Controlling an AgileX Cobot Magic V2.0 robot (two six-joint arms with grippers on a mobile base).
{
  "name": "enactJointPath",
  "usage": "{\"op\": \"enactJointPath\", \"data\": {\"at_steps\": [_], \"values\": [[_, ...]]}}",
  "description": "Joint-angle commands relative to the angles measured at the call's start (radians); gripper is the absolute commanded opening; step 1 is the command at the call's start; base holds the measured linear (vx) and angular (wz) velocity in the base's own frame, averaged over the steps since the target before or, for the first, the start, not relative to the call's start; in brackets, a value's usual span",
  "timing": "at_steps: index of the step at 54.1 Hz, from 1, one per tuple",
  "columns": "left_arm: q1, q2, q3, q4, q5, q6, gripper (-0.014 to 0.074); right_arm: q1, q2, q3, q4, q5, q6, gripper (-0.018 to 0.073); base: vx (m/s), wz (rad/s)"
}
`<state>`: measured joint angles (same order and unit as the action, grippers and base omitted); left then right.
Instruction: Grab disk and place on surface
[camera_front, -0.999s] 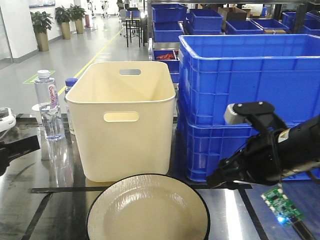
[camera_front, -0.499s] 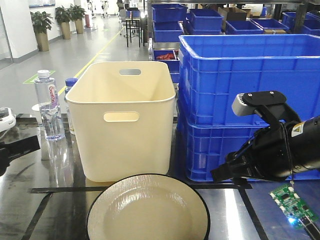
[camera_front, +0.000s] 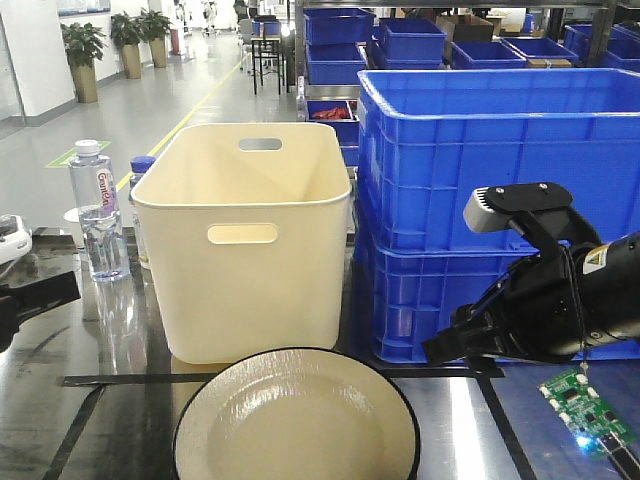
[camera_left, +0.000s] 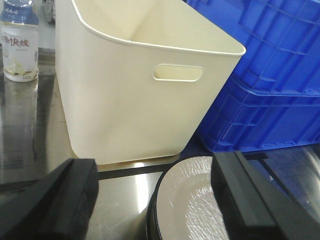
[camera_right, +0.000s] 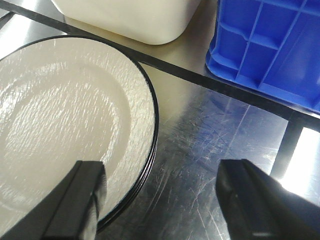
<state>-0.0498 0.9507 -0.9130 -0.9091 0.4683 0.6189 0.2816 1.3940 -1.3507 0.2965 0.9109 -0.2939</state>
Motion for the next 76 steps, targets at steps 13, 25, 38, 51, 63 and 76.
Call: {"op": "enactJointPath", "data": {"at_steps": [13,25,38,51,63,76], "values": [[-0.006,-0.164,0.073,0.23,-0.224,-0.256,0.0529,-0.004,-0.035,-0.036,0.017,-0.053,0.001,0.0509,0.0,0.0],[-0.022,-0.411,0.305,0.657,-0.252,-0.625,0.0335,-0.004,-0.035,-0.036,0.017,-0.053,0.001,0.0509,0.0,0.0],[-0.02,-0.721,0.69,0.811,-0.442,-0.702,0.0091,-0.004,-0.035,-0.036,0.017,-0.053,0.001,0.0509,0.0,0.0],[-0.011,-0.984,0.915,0.902,-0.405,-0.713,-0.001,-0.004,-0.035,-0.036,0.019,-0.053,0.001,0.0509,0.0,0.0],[0.023,-0.977,0.923,0.951,-0.359,-0.714,-0.0009,-0.004,-0.035,-0.036,0.019,-0.049,0.001,0.0509,0.0,0.0],[0.031,-0.977,0.923,1.011,-0.358,-0.713,-0.0009,-0.004,-0.035,-0.036,0.019,-0.049,0.001,0.0509,0.0,0.0]]}}
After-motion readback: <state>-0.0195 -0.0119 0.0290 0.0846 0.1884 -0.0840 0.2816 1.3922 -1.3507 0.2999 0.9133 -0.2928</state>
